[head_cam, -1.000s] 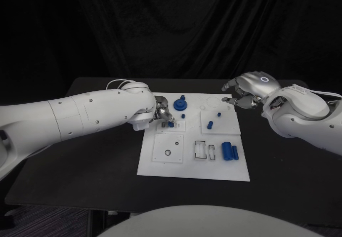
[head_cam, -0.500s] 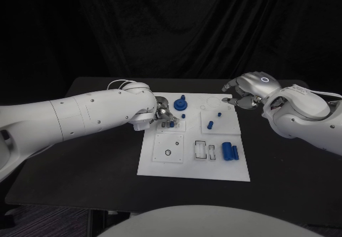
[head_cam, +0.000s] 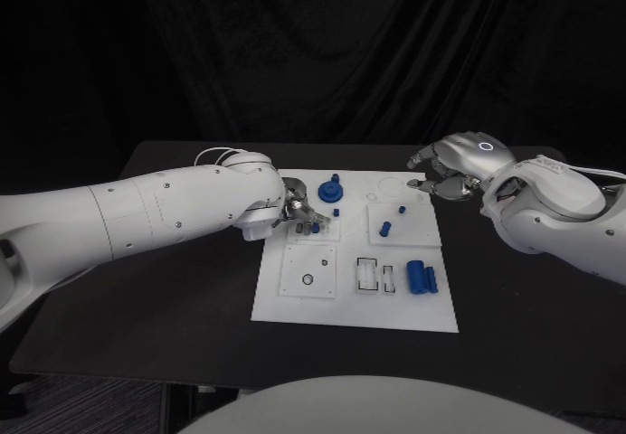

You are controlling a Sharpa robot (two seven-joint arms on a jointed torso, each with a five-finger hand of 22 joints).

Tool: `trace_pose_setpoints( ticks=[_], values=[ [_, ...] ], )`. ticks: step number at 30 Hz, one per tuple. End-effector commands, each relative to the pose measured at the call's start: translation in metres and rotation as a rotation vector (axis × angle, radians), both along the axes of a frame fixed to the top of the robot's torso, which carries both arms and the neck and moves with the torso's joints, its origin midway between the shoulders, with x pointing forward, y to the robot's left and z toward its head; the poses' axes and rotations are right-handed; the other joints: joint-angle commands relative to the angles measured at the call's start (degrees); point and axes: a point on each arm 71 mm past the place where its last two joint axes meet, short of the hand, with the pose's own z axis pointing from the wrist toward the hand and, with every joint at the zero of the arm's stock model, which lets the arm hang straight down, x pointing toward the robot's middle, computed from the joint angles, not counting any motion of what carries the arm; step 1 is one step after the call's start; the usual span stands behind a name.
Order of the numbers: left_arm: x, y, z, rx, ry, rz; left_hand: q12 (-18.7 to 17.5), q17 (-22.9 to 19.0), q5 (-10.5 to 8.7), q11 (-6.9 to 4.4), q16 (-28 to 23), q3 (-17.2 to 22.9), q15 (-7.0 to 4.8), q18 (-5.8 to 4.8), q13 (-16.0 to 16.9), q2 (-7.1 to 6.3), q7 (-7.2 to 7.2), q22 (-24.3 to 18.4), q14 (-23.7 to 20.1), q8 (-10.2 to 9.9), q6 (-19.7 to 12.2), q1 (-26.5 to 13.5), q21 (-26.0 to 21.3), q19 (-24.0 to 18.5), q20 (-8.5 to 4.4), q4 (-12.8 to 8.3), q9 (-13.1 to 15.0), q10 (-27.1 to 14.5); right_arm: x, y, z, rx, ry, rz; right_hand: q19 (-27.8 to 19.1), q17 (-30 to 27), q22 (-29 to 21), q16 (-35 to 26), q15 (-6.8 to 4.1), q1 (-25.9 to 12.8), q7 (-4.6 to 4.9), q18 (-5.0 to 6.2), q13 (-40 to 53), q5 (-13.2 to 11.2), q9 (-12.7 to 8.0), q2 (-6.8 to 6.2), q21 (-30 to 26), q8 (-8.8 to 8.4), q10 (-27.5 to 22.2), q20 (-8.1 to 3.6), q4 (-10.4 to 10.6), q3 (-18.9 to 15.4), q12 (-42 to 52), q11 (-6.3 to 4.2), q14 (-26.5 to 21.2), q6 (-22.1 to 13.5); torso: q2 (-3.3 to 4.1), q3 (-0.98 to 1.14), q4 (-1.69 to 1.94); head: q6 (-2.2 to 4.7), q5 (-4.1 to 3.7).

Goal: Assemble the parts on the task board

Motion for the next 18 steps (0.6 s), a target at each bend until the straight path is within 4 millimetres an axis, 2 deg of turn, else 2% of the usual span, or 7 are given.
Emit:
trace_pose_setpoints(
  ticks=[1, 3, 5, 8, 12, 15, 18],
  values=[
    [0.000, 0.001, 0.003, -0.021, -0.076, -0.007, 0.1, 15.1, -0.26, -0.49, 0.1, -1.2, -0.25, 0.15, 15.1, 0.80, -0.50, 4.0, 6.1, 2.2, -0.4, 0.3, 0.3, 0.7, -0.13, 0.1, 2.7, 6.2, -0.001, -0.002, -0.001, -0.003, 0.003, -0.009, 1.7, 14.7, 12.0, -0.2, 0.21, 0.4, 0.10, 0.08, 15.1, 0.4, -0.1, 0.33, -0.2, -0.13, 6.1, 0.23, -0.2, 0.0, 0.2, 0.09, 6.0, 0.3, -0.03, 0.01, 0.06, -0.01, 0.12],
    [-0.001, 0.004, 0.006, -0.016, -0.124, -0.006, 0.1, 15.1, -0.36, -1.21, 0.1, -2.8, -0.76, -0.05, 15.1, 1.16, -0.97, 4.7, 6.1, 4.9, -0.6, 0.5, 0.9, 1.5, -0.58, 0.2, 6.0, 6.2, -0.001, -0.002, -0.001, -0.002, 0.002, -0.010, 1.7, 14.7, 12.0, -0.2, 0.21, 0.4, 0.10, 0.08, 15.1, 0.4, -0.1, 0.33, -0.2, -0.13, 6.1, 0.23, -0.2, 0.0, 0.2, 0.09, 6.0, 0.3, -0.01, 0.00, 0.05, -0.01, 0.33],
    [-0.003, 0.010, 0.009, -0.016, -0.165, 0.001, 0.1, 15.1, -0.37, -1.53, 0.1, -3.9, -1.15, -0.41, 15.1, 1.34, -1.55, 5.9, 6.1, 6.2, 0.1, 0.3, 1.9, 2.6, -0.99, 0.3, 7.3, 6.2, -0.002, -0.003, -0.001, -0.002, 0.003, -0.011, 1.7, 14.7, 12.0, -0.2, 0.21, 0.4, 0.10, 0.08, 15.1, 0.4, -0.1, 0.33, -0.2, -0.13, 6.1, 0.23, -0.2, 0.0, 0.2, 0.09, 6.0, 0.3, -0.01, -0.04, 0.07, -0.01, 0.46],
    [-0.005, 0.016, 0.012, -0.027, -0.202, 0.012, 0.1, 15.1, -0.22, -1.68, 0.1, -4.3, -1.29, -0.51, 15.1, 1.39, -1.71, 6.2, 6.1, 6.5, 0.3, 0.4, 2.2, 2.9, -1.12, 0.3, 7.6, 6.2, -0.002, -0.005, -0.001, -0.003, 0.003, -0.015, 1.7, 14.7, 12.0, -0.2, 0.21, 0.4, 0.10, 0.08, 15.1, 0.4, -0.1, 0.33, -0.2, -0.13, 6.1, 0.23, -0.2, 0.0, 0.2, 0.09, 6.0, 0.3, -0.01, -0.06, 0.01, -0.01, 0.44],
    [-0.006, 0.028, 0.019, -0.048, -0.279, 0.019, 0.1, 15.1, -0.04, -1.91, 0.1, -4.6, -1.50, -0.68, 15.1, 1.45, -1.96, 6.7, 6.1, 7.0, 0.6, 1.3, 2.6, 3.4, -1.34, 0.1, 8.1, 6.2, -0.002, -0.008, -0.001, -0.004, 0.003, -0.022, 1.7, 14.7, 12.0, -0.2, 0.21, 0.4, 0.10, 0.08, 15.1, 0.4, -0.1, 0.33, -0.2, -0.13, 6.1, 0.23, -0.2, 0.0, 0.2, 0.09, 6.0, 0.3, 0.03, -0.09, -0.05, -0.01, 0.83],
    [-0.006, 0.034, 0.024, -0.053, -0.314, 0.019, 0.1, 15.1, -0.99, -2.10, 0.1, -4.6, -1.68, -0.78, 15.1, 1.75, -2.16, 7.1, 6.1, 7.3, 0.7, 2.3, 2.9, 3.7, -1.55, 0.0, 8.6, 6.2, -0.002, -0.009, -0.001, -0.005, 0.003, -0.025, 1.7, 14.7, 12.0, -0.2, 0.21, 0.4, 0.10, 0.08, 15.1, 0.4, -0.1, 0.33, -0.2, -0.13, 6.1, 0.23, -0.2, 0.0, 0.2, 0.09, 6.0, 0.3, 0.08, -0.11, -0.12, -0.01, 0.86],
    [-0.003, 0.042, 0.028, -0.053, -0.341, 0.020, 0.1, 15.1, -0.74, -2.17, 0.1, -4.4, -1.78, -0.76, 15.1, 1.88, -2.22, 7.1, 6.1, 7.4, 0.4, 3.7, 2.8, 3.7, -1.66, -0.3, 9.0, 6.2, -0.002, -0.010, -0.001, -0.007, 0.004, -0.028, 1.7, 14.7, 12.0, -0.2, 0.21, 0.3, 0.10, 0.08, 15.1, 0.4, -0.1, 0.35, -0.2, -0.16, 6.1, 0.24, -0.2, 0.0, 0.2, 0.09, 6.0, 0.3, 0.06, -0.12, -0.05, -0.01, 0.73]
  ],
)
